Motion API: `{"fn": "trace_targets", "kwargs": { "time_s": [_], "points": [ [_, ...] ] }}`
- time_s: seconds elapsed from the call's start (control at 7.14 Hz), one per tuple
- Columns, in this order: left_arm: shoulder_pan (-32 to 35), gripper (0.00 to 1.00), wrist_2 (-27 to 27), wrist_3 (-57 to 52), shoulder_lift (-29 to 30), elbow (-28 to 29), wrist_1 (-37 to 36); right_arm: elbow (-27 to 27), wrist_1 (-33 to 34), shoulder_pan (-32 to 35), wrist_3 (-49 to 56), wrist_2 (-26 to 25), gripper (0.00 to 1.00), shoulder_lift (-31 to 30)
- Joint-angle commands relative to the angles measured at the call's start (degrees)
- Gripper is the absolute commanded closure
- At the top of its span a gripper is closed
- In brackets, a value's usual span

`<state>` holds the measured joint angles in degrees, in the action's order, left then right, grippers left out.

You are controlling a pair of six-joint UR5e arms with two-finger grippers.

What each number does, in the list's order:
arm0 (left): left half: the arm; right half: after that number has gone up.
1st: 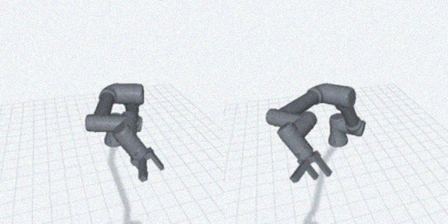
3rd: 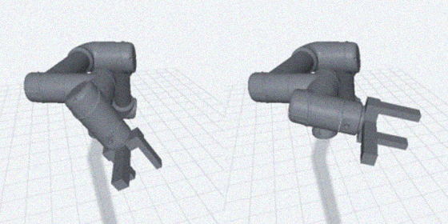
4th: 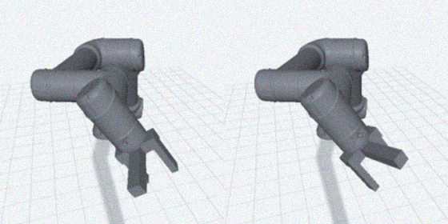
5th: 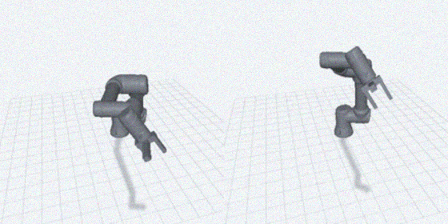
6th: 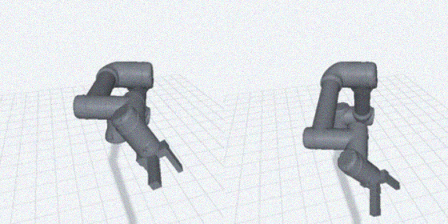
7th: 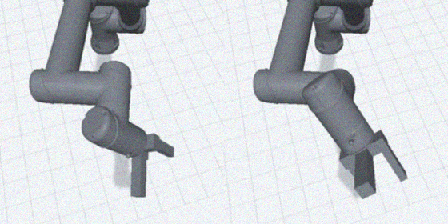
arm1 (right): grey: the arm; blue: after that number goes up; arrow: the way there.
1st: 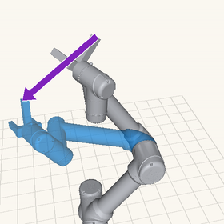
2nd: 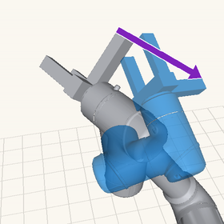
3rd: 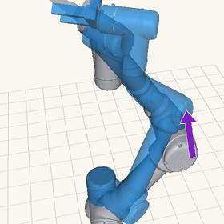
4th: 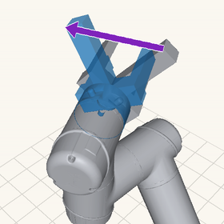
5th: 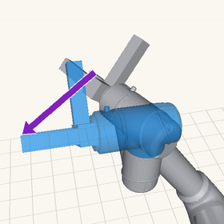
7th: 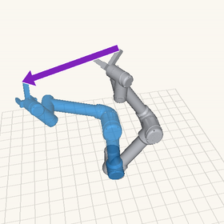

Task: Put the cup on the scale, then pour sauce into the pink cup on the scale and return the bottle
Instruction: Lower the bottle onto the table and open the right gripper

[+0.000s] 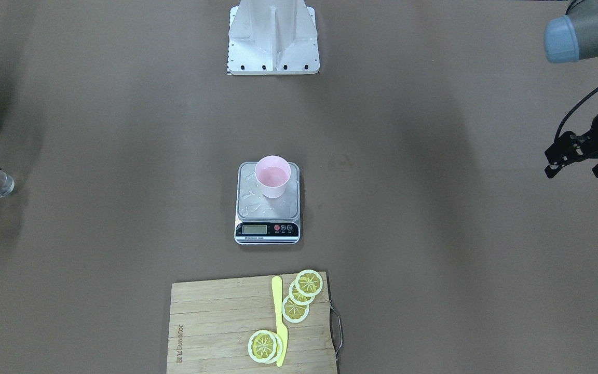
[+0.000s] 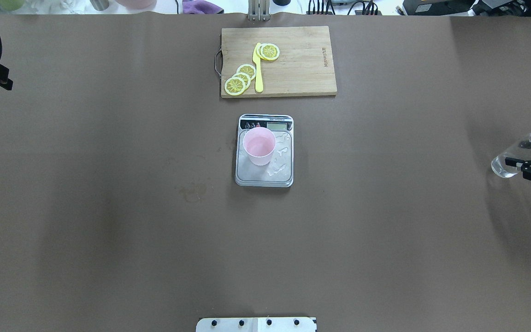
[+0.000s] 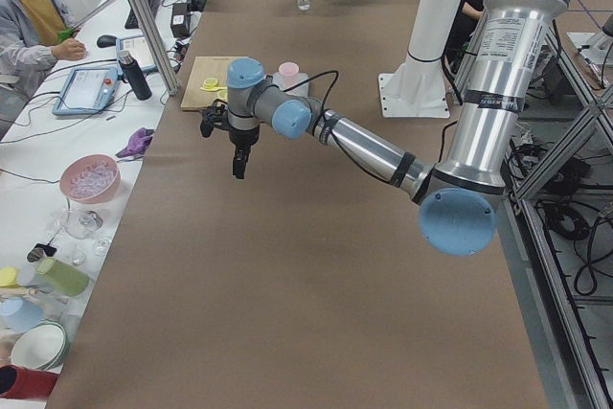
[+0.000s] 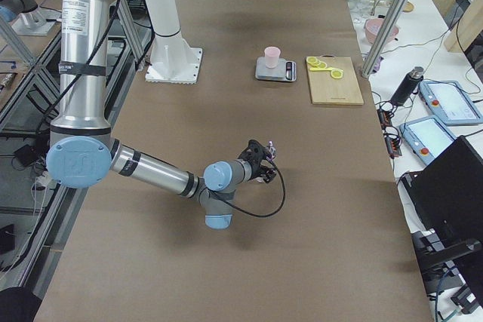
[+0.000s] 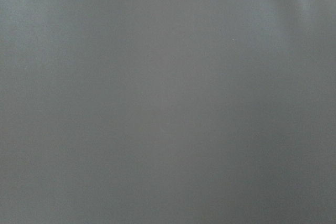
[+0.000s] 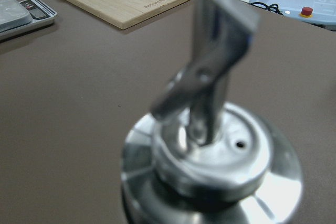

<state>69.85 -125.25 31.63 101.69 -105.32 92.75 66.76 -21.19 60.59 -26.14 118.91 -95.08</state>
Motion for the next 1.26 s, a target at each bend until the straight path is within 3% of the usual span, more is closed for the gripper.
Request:
{"fn": "trace_targets", "kwargs": {
  "time_s": [0.0, 0.28, 0.56, 0.7, 0.84, 1.12],
  "points": [
    [0.1, 0.02, 0.0, 0.2, -0.1, -0.6, 0.0, -0.1, 0.0, 0.1, -0.8, 0.7, 1.00, -0.4],
    [0.1, 0.02, 0.0, 0.3, 0.0, -1.7, -1.5, -0.1, 0.3, 0.1, -0.9, 1.5, 0.95, -0.3],
    [0.1, 0.02, 0.0, 0.3, 0.0, -1.6, -1.5, -0.1, 0.4, 0.1, -0.9, 1.8, 0.55, -0.4],
    [0.1, 0.02, 0.0, 0.3, 0.0, -1.6, -1.5, -0.1, 0.3, 0.2, -1.1, 3.4, 0.13, -0.5],
    [0.1, 0.02, 0.0, 0.3, 0.0, -1.6, -1.5, 0.0, -0.1, 1.1, -0.4, 3.7, 0.00, -0.9],
    [0.0, 0.02, 0.0, 0.4, 0.0, -1.6, -1.5, 0.3, -0.1, 1.3, -0.6, 3.6, 0.00, -2.4]
  ]
}}
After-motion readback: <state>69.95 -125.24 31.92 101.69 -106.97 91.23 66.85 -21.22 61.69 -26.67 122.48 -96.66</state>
